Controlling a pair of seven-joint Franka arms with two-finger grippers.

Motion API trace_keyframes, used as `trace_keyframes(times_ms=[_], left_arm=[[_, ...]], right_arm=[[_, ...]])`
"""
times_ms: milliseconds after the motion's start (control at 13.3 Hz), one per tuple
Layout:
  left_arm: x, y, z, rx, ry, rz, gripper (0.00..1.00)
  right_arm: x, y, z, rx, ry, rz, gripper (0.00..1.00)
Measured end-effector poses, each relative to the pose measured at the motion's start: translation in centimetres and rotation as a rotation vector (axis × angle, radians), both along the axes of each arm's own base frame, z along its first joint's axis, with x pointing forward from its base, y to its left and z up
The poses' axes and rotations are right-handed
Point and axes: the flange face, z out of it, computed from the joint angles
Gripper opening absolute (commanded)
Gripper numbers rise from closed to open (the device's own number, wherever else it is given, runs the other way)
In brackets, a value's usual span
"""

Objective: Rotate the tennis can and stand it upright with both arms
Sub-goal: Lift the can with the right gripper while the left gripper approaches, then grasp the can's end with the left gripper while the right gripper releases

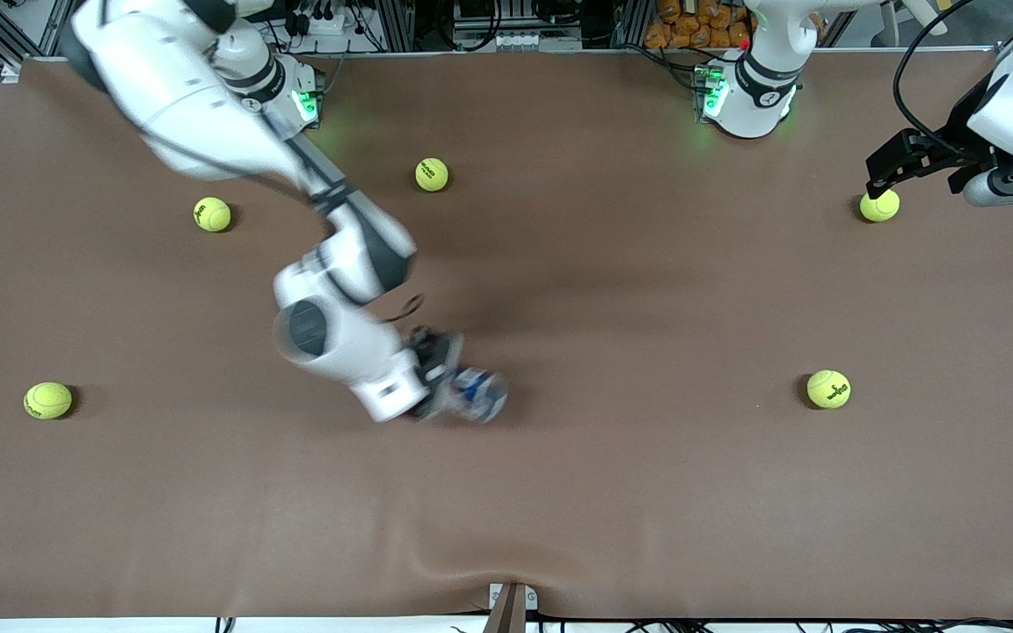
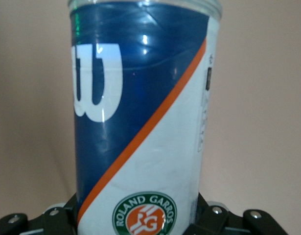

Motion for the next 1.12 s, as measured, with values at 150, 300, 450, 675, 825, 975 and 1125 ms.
trace_keyframes(times_ms=[150, 300, 450, 675, 825, 975, 1125], left_arm=[[0.4, 0.1, -0.7, 0.000, 0.013, 0.002, 1.00], [1.2, 0.1, -2.2, -0.007, 0.044, 0.003, 1.00], [2.5, -0.5, -5.1, -0.074, 0.111, 0.003, 1.00], [4.7, -1.6, -11.2, -0.174, 0.231, 0.012, 1.00], [6.2, -2.4, -15.3, -0.261, 0.296, 0.032, 1.00], [7.6, -3.0, -19.4, -0.375, 0.365, 0.072, 1.00], [8.8, -3.0, -23.2, -0.466, 0.421, 0.119, 1.00]], right_arm=[[-4.2, 6.2, -1.6, -0.057, -0.093, 0.117, 0.76], [-6.5, 9.1, -4.3, -0.119, -0.168, 0.177, 0.76], [-7.7, 10.6, -6.2, -0.151, -0.195, 0.192, 1.00], [-7.1, 10.5, -6.5, -0.162, -0.207, 0.178, 1.00], [-6.3, 10.1, -5.9, -0.160, -0.220, 0.166, 1.00], [-5.6, 10.1, -4.6, -0.150, -0.234, 0.157, 1.00], [-5.3, 9.9, -3.0, -0.157, -0.224, 0.152, 1.00]])
